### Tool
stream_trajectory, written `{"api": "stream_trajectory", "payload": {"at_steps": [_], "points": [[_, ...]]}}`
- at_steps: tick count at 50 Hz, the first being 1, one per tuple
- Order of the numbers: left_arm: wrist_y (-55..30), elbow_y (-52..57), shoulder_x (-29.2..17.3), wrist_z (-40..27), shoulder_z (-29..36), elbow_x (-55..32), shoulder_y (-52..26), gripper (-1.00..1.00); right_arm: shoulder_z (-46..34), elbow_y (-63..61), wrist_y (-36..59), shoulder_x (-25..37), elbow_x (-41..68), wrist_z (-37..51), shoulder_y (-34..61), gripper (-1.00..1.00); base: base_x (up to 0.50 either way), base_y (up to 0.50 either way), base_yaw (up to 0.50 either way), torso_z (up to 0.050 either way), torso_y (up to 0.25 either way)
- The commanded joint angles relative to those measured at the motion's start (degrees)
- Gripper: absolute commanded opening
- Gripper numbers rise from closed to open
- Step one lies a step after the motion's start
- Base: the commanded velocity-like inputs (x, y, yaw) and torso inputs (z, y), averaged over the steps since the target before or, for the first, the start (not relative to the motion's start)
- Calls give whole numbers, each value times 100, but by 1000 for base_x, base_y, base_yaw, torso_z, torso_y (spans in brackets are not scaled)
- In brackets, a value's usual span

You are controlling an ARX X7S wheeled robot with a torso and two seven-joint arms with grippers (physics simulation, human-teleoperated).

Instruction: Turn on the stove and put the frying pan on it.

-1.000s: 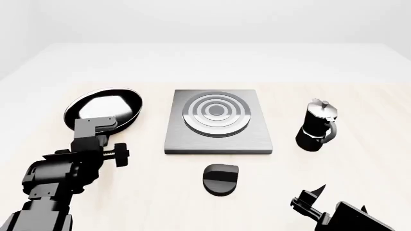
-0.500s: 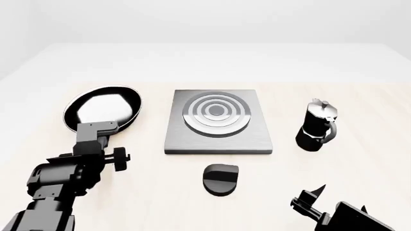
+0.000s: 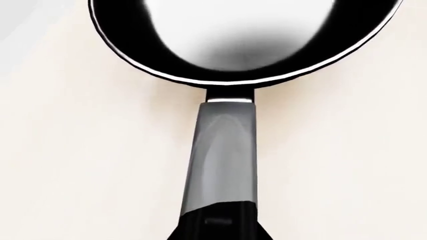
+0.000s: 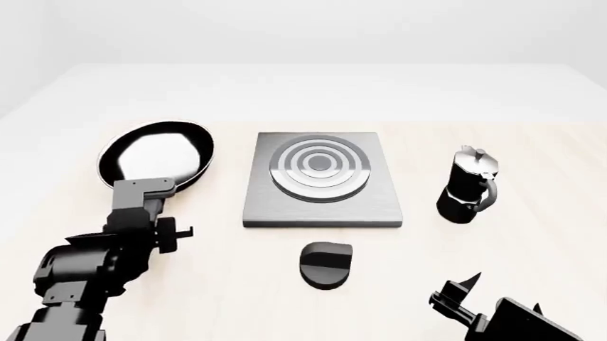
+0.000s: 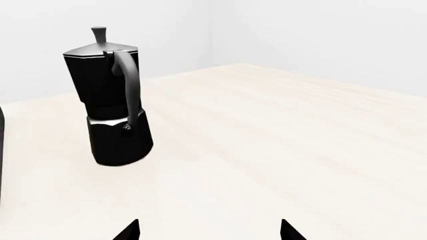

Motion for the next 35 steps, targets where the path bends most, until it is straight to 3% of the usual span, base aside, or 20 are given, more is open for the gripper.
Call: {"api": "stream_trajectory", "payload": {"at_steps": [1, 11, 21, 35], "points": [[-405, 1362, -143, -97, -15, 82, 40, -100, -18, 6, -8, 13, 13, 13, 2, 100, 0, 0, 0, 0, 0], [-724, 2076, -134, 18, 352, 42, -49, -100, -31, 8, -13, 23, 23, 27, 4, 100, 0, 0, 0, 0, 2], [-887, 2104, -25, 499, 958, 42, -378, -100, -48, 85, -22, 22, 84, -21, 53, 100, 0, 0, 0, 0, 2], [-1134, 2295, 161, 891, 1329, -127, -665, -100, -73, 71, -25, 36, 102, -9, 56, 100, 0, 0, 0, 0, 1]]}}
